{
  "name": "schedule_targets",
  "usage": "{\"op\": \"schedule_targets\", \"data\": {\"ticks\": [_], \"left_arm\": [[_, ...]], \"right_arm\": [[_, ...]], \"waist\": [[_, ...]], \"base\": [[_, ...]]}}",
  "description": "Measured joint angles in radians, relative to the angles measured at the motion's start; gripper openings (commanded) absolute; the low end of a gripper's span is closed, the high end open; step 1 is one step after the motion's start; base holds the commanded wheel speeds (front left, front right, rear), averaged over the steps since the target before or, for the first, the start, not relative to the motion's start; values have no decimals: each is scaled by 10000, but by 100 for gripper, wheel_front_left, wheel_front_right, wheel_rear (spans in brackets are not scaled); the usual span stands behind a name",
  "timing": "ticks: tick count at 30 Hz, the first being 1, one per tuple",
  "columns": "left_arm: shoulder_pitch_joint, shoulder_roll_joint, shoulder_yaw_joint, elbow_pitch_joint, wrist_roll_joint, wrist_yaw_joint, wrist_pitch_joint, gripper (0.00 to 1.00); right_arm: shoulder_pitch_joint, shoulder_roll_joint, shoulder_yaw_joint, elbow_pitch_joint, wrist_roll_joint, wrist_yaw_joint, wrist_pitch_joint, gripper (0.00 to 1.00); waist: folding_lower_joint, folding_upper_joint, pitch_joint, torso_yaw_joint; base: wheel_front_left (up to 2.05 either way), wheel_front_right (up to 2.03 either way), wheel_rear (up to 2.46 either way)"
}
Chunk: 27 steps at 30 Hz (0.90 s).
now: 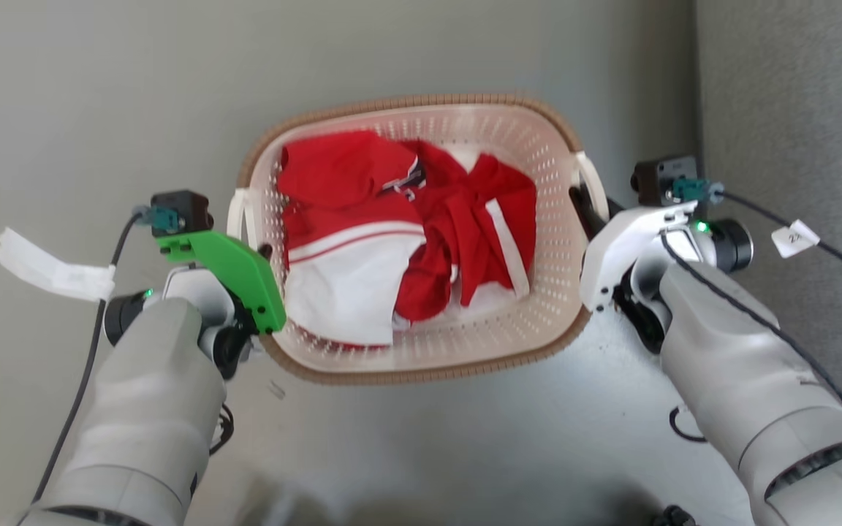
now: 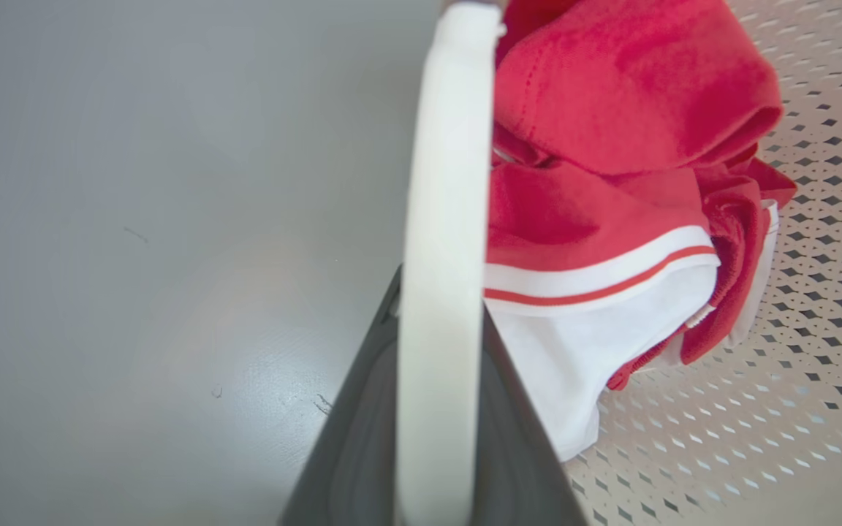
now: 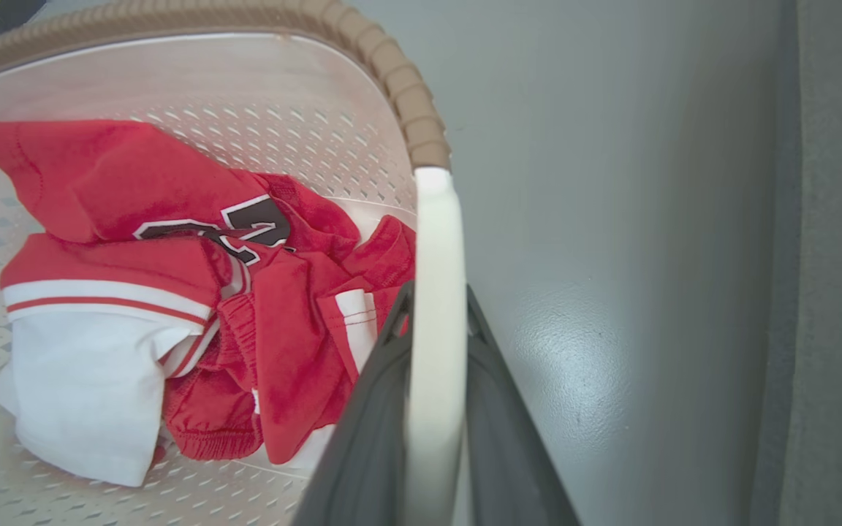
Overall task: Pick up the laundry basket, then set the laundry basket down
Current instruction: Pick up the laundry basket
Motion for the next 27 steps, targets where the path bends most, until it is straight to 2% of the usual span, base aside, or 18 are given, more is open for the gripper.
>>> {"op": "schedule_targets", "data": {"ticks": [15, 27], "left_arm": [[1093, -100, -190, 253, -399, -73, 809, 0], [1720, -71, -253, 433, -709, -73, 1333, 0]], "right_arm": [[1205, 159, 226, 558, 629, 111, 201, 0], [2200, 71, 997, -148, 1697, 96, 1047, 0]], "waist": [[0, 0, -1986, -40], [-1, 0, -3495, -13]], "base": [[0, 0, 0], [0, 0, 0]]}}
